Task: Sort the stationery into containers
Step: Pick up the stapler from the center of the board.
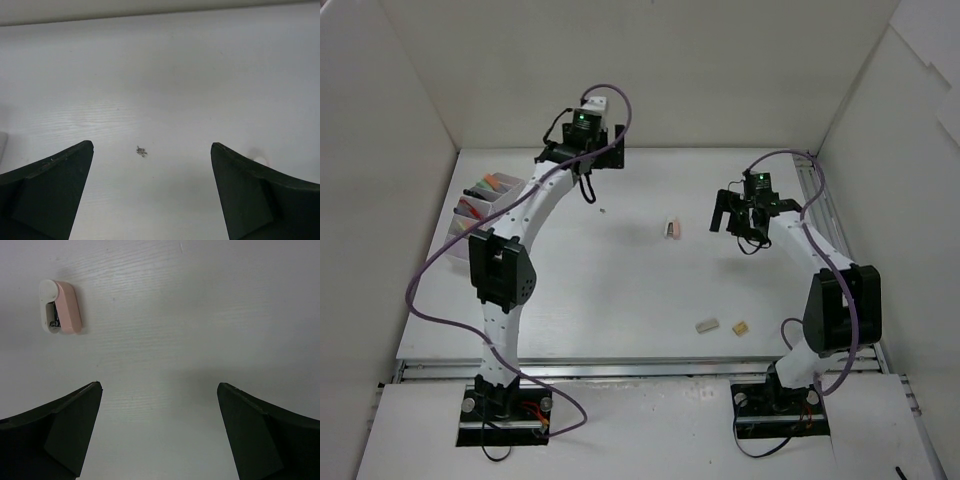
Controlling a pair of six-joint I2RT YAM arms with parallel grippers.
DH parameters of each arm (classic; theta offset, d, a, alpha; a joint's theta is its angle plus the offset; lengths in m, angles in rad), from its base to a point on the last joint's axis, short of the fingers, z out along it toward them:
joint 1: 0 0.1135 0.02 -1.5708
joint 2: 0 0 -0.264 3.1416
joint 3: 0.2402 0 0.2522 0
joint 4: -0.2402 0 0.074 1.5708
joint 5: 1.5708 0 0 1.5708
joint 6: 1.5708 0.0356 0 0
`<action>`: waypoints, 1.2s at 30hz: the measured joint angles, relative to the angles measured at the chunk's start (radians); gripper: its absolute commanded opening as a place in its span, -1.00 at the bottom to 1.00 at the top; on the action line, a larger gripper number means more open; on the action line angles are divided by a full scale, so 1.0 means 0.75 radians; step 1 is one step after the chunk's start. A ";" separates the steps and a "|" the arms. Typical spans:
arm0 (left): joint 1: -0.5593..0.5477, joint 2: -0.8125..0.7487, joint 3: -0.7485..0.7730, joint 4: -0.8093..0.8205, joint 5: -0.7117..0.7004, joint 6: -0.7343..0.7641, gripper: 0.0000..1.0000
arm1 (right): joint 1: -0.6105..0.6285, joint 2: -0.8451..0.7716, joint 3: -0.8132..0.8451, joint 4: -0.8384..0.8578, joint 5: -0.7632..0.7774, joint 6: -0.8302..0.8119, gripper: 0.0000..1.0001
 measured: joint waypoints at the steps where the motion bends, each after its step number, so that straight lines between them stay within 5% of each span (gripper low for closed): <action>1: -0.039 -0.001 -0.019 -0.002 0.017 0.039 0.99 | -0.002 -0.035 -0.039 0.005 0.003 0.013 0.96; 15: -0.352 0.110 -0.178 0.095 0.166 0.148 0.99 | -0.041 -0.488 -0.402 -0.098 0.070 0.128 0.96; 23: -0.395 0.589 0.291 0.029 0.156 0.034 0.99 | -0.045 -0.526 -0.410 -0.154 0.070 0.108 0.96; 27: -0.403 0.617 0.224 0.040 0.125 0.017 0.98 | -0.054 -0.555 -0.413 -0.159 0.069 0.088 0.96; 32: -0.421 0.575 0.157 0.020 0.079 -0.008 0.73 | -0.061 -0.560 -0.422 -0.166 0.069 0.068 0.96; 36: -0.447 0.567 0.137 0.010 0.027 -0.010 0.29 | -0.061 -0.560 -0.423 -0.168 0.069 0.057 0.96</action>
